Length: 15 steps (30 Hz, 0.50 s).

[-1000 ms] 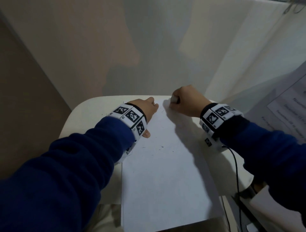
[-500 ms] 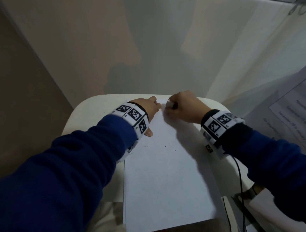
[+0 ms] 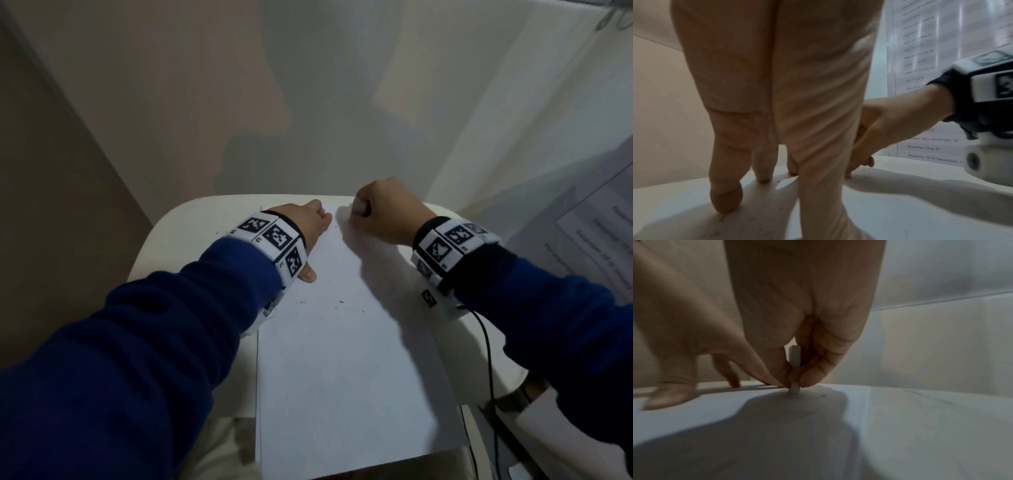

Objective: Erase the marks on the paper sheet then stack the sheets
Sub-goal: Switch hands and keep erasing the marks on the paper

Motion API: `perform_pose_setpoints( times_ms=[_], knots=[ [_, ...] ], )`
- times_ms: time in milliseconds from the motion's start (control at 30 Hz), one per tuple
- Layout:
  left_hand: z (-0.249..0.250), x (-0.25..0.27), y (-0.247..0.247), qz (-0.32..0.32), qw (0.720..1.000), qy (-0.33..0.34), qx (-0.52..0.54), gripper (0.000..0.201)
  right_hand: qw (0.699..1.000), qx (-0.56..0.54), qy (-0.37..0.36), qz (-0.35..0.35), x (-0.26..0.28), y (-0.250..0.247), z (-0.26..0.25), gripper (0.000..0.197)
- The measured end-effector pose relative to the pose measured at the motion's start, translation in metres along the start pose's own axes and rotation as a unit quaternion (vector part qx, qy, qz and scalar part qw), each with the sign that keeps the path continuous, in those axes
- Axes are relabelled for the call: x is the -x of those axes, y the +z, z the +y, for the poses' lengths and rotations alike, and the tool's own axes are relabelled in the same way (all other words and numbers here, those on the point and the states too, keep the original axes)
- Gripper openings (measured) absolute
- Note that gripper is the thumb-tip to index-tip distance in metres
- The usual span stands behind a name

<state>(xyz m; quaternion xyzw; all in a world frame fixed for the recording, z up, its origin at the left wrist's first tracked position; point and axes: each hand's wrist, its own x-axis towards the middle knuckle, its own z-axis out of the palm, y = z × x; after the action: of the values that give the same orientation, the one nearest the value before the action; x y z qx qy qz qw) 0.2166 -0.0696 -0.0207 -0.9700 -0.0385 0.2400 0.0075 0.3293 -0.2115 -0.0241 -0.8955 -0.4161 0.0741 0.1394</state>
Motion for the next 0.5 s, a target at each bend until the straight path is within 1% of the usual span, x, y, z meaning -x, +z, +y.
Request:
perform_pose_setpoints(
  times_ms=[100, 233, 267, 433, 500],
  knots=[
    [0.0, -0.001, 0.0, -0.001, 1.0, 0.002, -0.005, 0.11, 0.999, -0.003, -0.032, -0.006, 0.017, 0.006, -0.004, 0.023],
    [0.0, 0.001, -0.001, -0.002, 1.0, -0.002, -0.004, 0.112, 0.999, -0.016, 0.025, 0.022, 0.006, -0.006, 0.018, 0.014],
    [0.001, 0.001, 0.0, -0.003, 1.0, -0.004, -0.007, 0.112, 0.999, -0.016, 0.029, 0.025, 0.003, -0.008, 0.018, 0.013],
    [0.002, 0.002, 0.0, -0.001, 1.0, -0.007, -0.007, 0.111, 0.999, 0.002, -0.024, -0.021, 0.018, 0.002, -0.002, 0.017],
    [0.002, 0.003, 0.0, 0.003, 1.0, -0.005, -0.003, 0.112, 1.0, 0.001, 0.0, -0.005, 0.012, -0.002, 0.009, 0.018]
  ],
)
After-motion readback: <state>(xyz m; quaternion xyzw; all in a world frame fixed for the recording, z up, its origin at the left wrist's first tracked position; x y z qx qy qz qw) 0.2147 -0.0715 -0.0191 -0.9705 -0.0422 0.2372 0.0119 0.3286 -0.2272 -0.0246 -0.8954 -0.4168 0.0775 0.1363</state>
